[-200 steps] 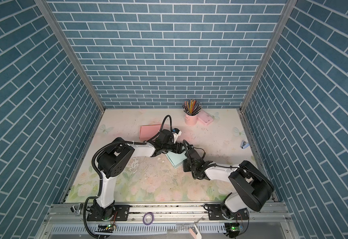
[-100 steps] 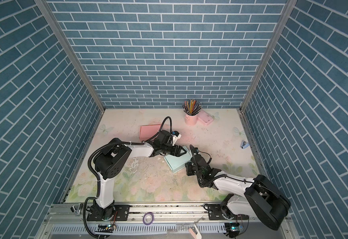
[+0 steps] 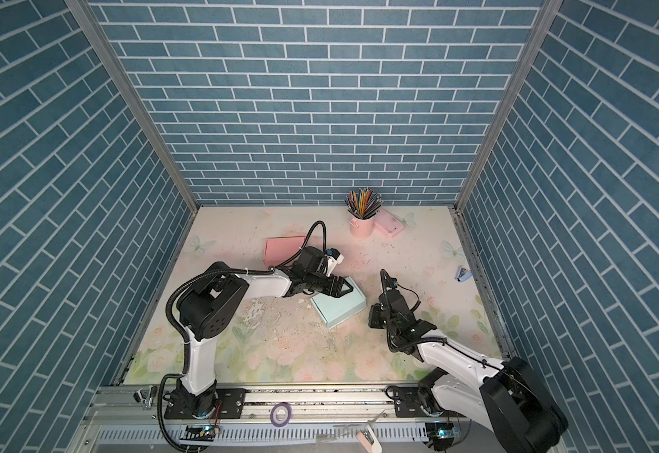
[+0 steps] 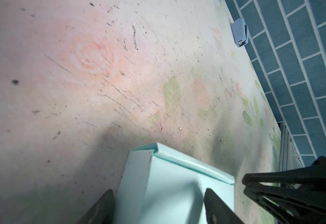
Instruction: Fold the paper box
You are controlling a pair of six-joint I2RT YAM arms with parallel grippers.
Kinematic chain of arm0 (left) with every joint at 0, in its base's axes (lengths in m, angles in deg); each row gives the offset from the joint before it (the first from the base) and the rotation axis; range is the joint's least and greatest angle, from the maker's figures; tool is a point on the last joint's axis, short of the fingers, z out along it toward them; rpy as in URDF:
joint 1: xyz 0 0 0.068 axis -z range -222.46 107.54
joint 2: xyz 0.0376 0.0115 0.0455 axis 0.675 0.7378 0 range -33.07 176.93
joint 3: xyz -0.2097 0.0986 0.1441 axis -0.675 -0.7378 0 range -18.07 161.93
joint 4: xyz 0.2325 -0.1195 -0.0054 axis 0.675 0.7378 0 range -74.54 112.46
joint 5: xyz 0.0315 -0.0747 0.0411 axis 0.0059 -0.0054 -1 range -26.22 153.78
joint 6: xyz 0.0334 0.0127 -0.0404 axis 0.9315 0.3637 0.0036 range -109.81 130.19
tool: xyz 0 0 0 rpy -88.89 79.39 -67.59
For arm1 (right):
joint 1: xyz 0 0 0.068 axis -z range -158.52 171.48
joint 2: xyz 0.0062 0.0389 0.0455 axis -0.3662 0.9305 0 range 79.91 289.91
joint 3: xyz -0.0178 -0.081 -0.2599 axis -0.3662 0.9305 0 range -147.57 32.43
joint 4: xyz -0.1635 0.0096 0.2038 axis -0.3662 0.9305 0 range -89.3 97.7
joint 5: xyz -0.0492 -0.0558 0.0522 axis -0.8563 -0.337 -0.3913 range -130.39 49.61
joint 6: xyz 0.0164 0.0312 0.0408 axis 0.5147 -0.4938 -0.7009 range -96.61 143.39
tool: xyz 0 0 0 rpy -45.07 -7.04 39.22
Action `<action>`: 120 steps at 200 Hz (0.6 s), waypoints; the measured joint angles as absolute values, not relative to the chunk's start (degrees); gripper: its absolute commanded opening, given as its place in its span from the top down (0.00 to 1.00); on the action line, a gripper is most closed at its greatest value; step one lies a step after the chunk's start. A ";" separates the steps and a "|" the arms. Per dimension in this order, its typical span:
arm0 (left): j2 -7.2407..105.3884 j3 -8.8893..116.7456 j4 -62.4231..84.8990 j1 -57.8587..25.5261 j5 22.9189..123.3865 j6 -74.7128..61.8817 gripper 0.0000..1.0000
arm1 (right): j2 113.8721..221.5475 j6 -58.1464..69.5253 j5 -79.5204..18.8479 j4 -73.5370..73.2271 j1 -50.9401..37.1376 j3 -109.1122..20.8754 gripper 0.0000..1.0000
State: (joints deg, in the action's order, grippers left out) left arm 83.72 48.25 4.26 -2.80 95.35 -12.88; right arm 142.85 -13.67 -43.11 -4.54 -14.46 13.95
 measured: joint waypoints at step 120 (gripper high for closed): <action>84.07 50.04 6.90 -2.95 95.79 -11.83 0.27 | 156.09 -13.67 -41.41 -11.73 -14.44 8.62 0.89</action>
